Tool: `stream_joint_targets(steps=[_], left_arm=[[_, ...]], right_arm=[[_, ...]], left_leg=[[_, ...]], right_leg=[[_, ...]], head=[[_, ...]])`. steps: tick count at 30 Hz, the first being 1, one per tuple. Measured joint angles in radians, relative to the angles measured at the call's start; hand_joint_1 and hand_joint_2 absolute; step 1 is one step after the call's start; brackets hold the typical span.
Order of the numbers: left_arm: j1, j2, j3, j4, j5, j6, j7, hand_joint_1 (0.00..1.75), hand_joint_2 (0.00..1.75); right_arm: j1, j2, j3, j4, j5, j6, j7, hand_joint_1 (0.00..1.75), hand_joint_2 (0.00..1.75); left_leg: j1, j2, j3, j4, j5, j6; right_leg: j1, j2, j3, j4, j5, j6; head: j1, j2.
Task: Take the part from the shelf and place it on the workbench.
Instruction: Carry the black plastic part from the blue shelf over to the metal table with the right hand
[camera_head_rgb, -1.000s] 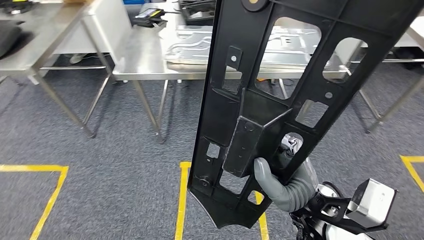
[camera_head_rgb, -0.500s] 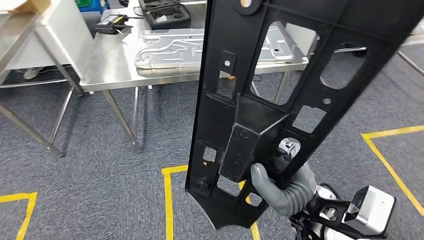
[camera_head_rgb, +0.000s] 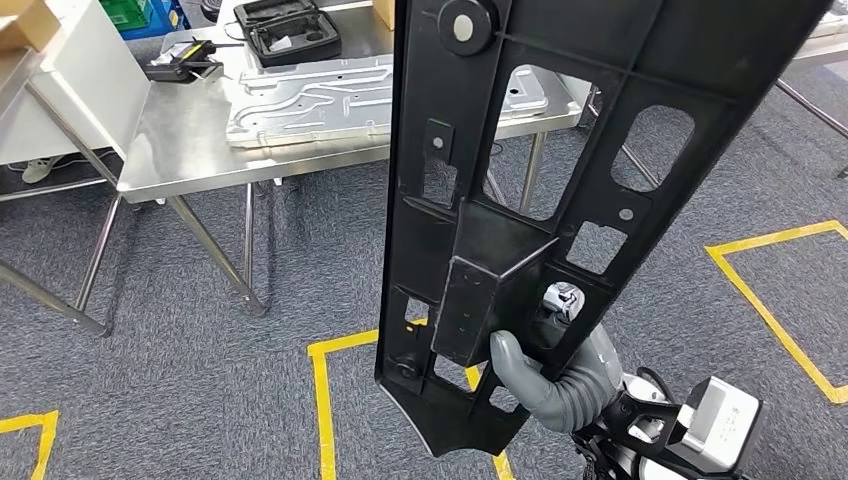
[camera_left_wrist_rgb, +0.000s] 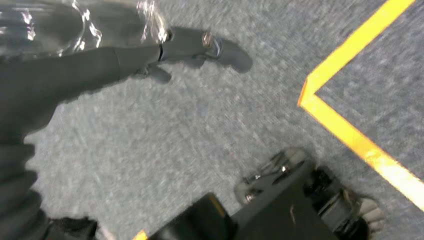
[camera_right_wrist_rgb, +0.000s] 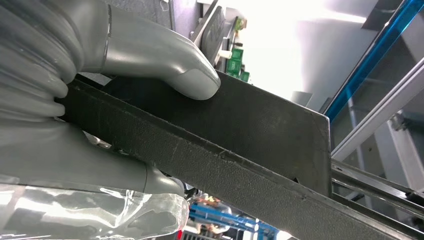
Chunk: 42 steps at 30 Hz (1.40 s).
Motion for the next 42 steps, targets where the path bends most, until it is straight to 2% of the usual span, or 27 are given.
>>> stream_joint_targets(steps=[2, 3, 4, 6, 8, 10, 12, 14, 16, 17, 18, 19, 20, 22, 24, 26, 28, 30, 32, 33, 34, 35, 37, 38, 39, 40, 42], left_arm=[[-0.01, 0.0, 0.001, 0.0, 0.003, 0.0, -0.001, 0.0, 1.75], [-0.013, 0.0, 0.002, 0.0, 0.003, 0.0, -0.001, 0.0, 1.75], [-0.014, 0.0, 0.002, 0.0, 0.004, 0.0, -0.001, 0.0, 1.75], [-0.01, 0.001, 0.002, 0.0, 0.004, -0.001, 0.0, 0.0, 1.75], [-0.004, 0.001, 0.001, 0.0, 0.003, -0.002, 0.001, 0.0, 1.75], [-0.002, 0.001, 0.001, 0.0, 0.003, -0.003, 0.002, 0.0, 1.75], [-0.001, 0.0, 0.001, 0.0, 0.003, -0.003, 0.002, 0.0, 1.75], [-0.002, 0.0, 0.001, 0.0, 0.003, -0.003, 0.002, 0.0, 1.75], [-0.001, 0.0, 0.001, 0.0, 0.003, -0.003, 0.004, 0.0, 1.75], [0.0, 0.0, 0.001, 0.0, 0.003, -0.004, 0.004, 0.0, 1.75], [0.0, -0.001, 0.001, 0.0, 0.003, -0.004, 0.005, 0.0, 1.75], [0.001, -0.001, 0.001, 0.0, 0.003, -0.004, 0.006, 0.0, 1.75], [0.001, -0.001, 0.001, 0.0, 0.003, -0.005, 0.007, 0.0, 1.75], [0.0, 0.001, 0.001, 0.001, 0.003, -0.005, 0.008, 0.0, 1.75], [0.0, 0.003, 0.001, 0.001, 0.003, -0.005, 0.009, 0.0, 1.75], [0.001, 0.005, 0.0, 0.001, 0.003, -0.005, 0.01, 0.0, 1.75], [0.0, 0.004, 0.0, 0.001, 0.002, -0.005, 0.01, 0.0, 1.75], [-0.004, 0.004, 0.001, 0.001, 0.002, -0.006, 0.008, 0.0, 1.75], [-0.014, 0.003, 0.002, 0.001, 0.003, -0.005, 0.007, 0.0, 1.75], [-0.019, 0.003, 0.002, 0.001, 0.003, -0.004, 0.006, 0.0, 1.75], [-0.021, 0.003, 0.002, 0.001, 0.003, -0.004, 0.006, 0.0, 1.75], [-0.022, 0.003, 0.002, 0.001, 0.003, -0.005, 0.007, 0.0, 1.75], [-0.017, 0.006, 0.001, 0.001, 0.001, -0.007, 0.009, 0.0, 1.75], [-0.014, 0.006, 0.001, 0.002, 0.0, -0.007, 0.01, 0.0, 1.75], [-0.011, 0.007, 0.001, 0.002, 0.0, -0.007, 0.01, 0.0, 1.75], [-0.01, 0.008, 0.001, 0.002, 0.0, -0.007, 0.01, 0.0, 1.75], [-0.01, 0.006, 0.0, 0.001, 0.0, -0.007, 0.009, 0.0, 1.75]], right_arm=[[0.0, 0.0, 0.001, 0.001, 0.002, 0.0, 0.005, 1.75, 1.75], [0.0, 0.0, 0.001, 0.001, 0.002, 0.0, 0.007, 1.75, 1.75], [0.0, 0.0, 0.002, 0.001, 0.002, 0.0, 0.008, 1.75, 1.75], [0.0, 0.0, 0.002, 0.001, 0.002, 0.0, 0.01, 1.75, 1.75], [0.0, 0.0, 0.002, 0.001, 0.003, 0.0, 0.011, 1.75, 1.75], [0.0, 0.001, 0.002, 0.001, 0.003, 0.0, 0.011, 1.75, 1.75], [-0.001, 0.001, 0.002, 0.001, 0.003, -0.001, 0.012, 1.75, 1.75], [-0.002, 0.001, 0.001, 0.001, 0.004, -0.001, 0.012, 1.75, 1.75], [-0.002, 0.001, 0.001, 0.001, 0.004, -0.001, 0.012, 1.75, 1.75], [-0.002, 0.001, 0.002, 0.002, 0.005, -0.001, 0.012, 1.75, 1.75], [-0.001, 0.001, 0.002, 0.002, 0.005, -0.001, 0.013, 1.75, 1.75], [-0.001, 0.001, 0.002, 0.003, 0.005, -0.001, 0.013, 1.75, 1.75], [-0.001, 0.001, 0.002, 0.003, 0.005, -0.001, 0.013, 1.75, 1.75], [-0.002, 0.001, 0.002, 0.004, 0.005, 0.0, 0.014, 1.75, 1.75], [-0.001, 0.001, 0.002, 0.004, 0.005, 0.0, 0.014, 1.75, 1.75], [-0.001, 0.001, 0.002, 0.004, 0.005, 0.0, 0.015, 1.75, 1.75], [-0.002, 0.001, 0.002, 0.004, 0.005, 0.0, 0.015, 1.75, 1.75], [-0.003, 0.001, 0.002, 0.004, 0.005, 0.0, 0.015, 1.75, 1.75], [-0.003, 0.001, 0.002, 0.004, 0.005, -0.001, 0.014, 1.75, 1.75], [-0.003, 0.001, 0.002, 0.004, 0.005, 0.0, 0.014, 1.75, 1.75], [-0.003, 0.001, 0.002, 0.004, 0.005, 0.0, 0.014, 1.75, 1.75], [-0.003, 0.001, 0.002, 0.004, 0.005, 0.0, 0.014, 1.75, 1.75], [-0.004, 0.001, 0.002, 0.004, 0.005, 0.0, 0.014, 1.75, 1.75], [-0.004, 0.001, 0.002, 0.004, 0.005, 0.0, 0.014, 1.75, 1.75], [-0.004, 0.001, 0.002, 0.004, 0.005, 0.0, 0.014, 1.75, 1.75], [-0.004, 0.001, 0.002, 0.004, 0.005, 0.0, 0.015, 1.75, 1.75], [-0.005, 0.001, 0.001, 0.004, 0.005, 0.0, 0.015, 1.75, 1.75]], left_leg=[[-0.001, 0.0, -0.069, 0.132, -0.045, -0.001], [-0.002, 0.0, -0.084, 0.155, -0.043, 0.001], [-0.003, 0.0, -0.078, 0.135, -0.02, 0.006], [-0.009, -0.003, -0.023, -0.001, 0.058, 0.022], [-0.015, -0.002, 0.024, -0.12, 0.107, 0.032], [-0.019, 0.0, 0.033, -0.148, 0.112, 0.031], [-0.018, 0.0, 0.036, -0.153, 0.116, 0.038], [-0.01, 0.002, 0.04, -0.159, 0.119, 0.049], [-0.006, 0.003, 0.041, -0.16, 0.119, 0.054], [-0.005, 0.003, 0.041, -0.16, 0.118, 0.053], [-0.002, 0.002, 0.043, -0.16, 0.116, 0.051], [0.001, 0.002, 0.045, -0.159, 0.113, 0.047], [0.006, 0.001, 0.05, -0.158, 0.109, 0.041], [0.012, 0.001, 0.057, -0.149, 0.095, 0.022], [0.009, 0.001, 0.059, -0.144, 0.083, 0.005], [0.01, 0.001, 0.062, -0.149, 0.08, -0.001], [0.015, 0.001, 0.057, -0.128, 0.066, -0.006], [0.013, 0.001, 0.007, -0.024, 0.019, -0.008], [0.007, 0.001, -0.074, 0.122, -0.031, -0.006], [0.003, 0.001, -0.103, 0.166, -0.035, -0.001], [-0.002, 0.001, -0.112, 0.17, -0.019, 0.007], [-0.009, 0.0, -0.102, 0.132, 0.017, 0.02], [-0.026, -0.002, -0.052, -0.003, 0.1, 0.057], [-0.033, -0.004, -0.03, -0.062, 0.124, 0.072], [-0.04, -0.005, -0.018, -0.097, 0.133, 0.082], [-0.043, -0.006, -0.013, -0.11, 0.129, 0.086], [-0.042, -0.008, -0.004, -0.132, 0.13, 0.081]], right_leg=[[0.005, 0.001, 0.001, 0.0, -0.002, -0.005], [0.007, 0.002, 0.003, 0.0, -0.003, -0.006], [0.009, 0.005, 0.005, 0.0, -0.004, -0.006], [0.011, 0.011, 0.011, 0.0, -0.006, -0.006], [0.018, 0.018, 0.01, 0.003, -0.009, -0.004], [0.02, 0.022, 0.007, 0.004, -0.01, 0.0], [0.015, 0.02, 0.005, 0.01, -0.014, 0.01], [0.012, 0.016, -0.02, 0.069, -0.05, 0.021], [0.007, 0.013, -0.086, 0.203, -0.113, 0.029], [0.004, 0.013, -0.119, 0.267, -0.134, 0.034], [0.0, 0.012, -0.137, 0.299, -0.136, 0.038], [-0.005, 0.01, -0.135, 0.291, -0.12, 0.043], [-0.01, 0.008, -0.112, 0.242, -0.087, 0.049], [-0.02, 0.002, -0.042, 0.102, -0.027, 0.063], [-0.023, 0.004, -0.007, 0.033, -0.015, 0.057], [-0.02, 0.009, -0.008, 0.032, -0.023, 0.036], [-0.017, 0.01, -0.005, 0.032, -0.027, 0.021], [-0.014, 0.009, 0.0, 0.031, -0.03, 0.011], [-0.007, 0.008, 0.004, 0.031, -0.036, 0.003], [-0.002, 0.008, 0.008, 0.031, -0.04, -0.001], [0.004, 0.009, 0.014, 0.031, -0.044, -0.004], [0.01, 0.011, 0.022, 0.031, -0.048, -0.007], [0.02, 0.016, 0.038, 0.029, -0.058, -0.01], [0.021, 0.018, 0.042, 0.028, -0.061, -0.01], [0.021, 0.019, 0.043, 0.027, -0.063, -0.008], [0.019, 0.019, 0.042, 0.025, -0.064, -0.004], [0.016, 0.018, 0.045, 0.018, -0.066, 0.006]], head=[[0.0, 0.0], [0.0, 0.0], [0.0, 0.0], [0.0, 0.0], [0.001, 0.0], [0.001, 0.0], [0.001, 0.0], [0.002, 0.0], [0.003, 0.0], [0.003, 0.0], [0.003, 0.0], [0.003, 0.0], [0.003, 0.0], [0.003, 0.0], [0.002, 0.0], [0.0, 0.0], [0.0, 0.0], [-0.002, 0.0], [-0.003, 0.0], [-0.003, 0.0], [-0.003, 0.0], [-0.003, 0.0], [-0.002, 0.0], [-0.001, 0.0], [0.0, 0.0], [0.001, 0.0], [0.0, 0.0]])
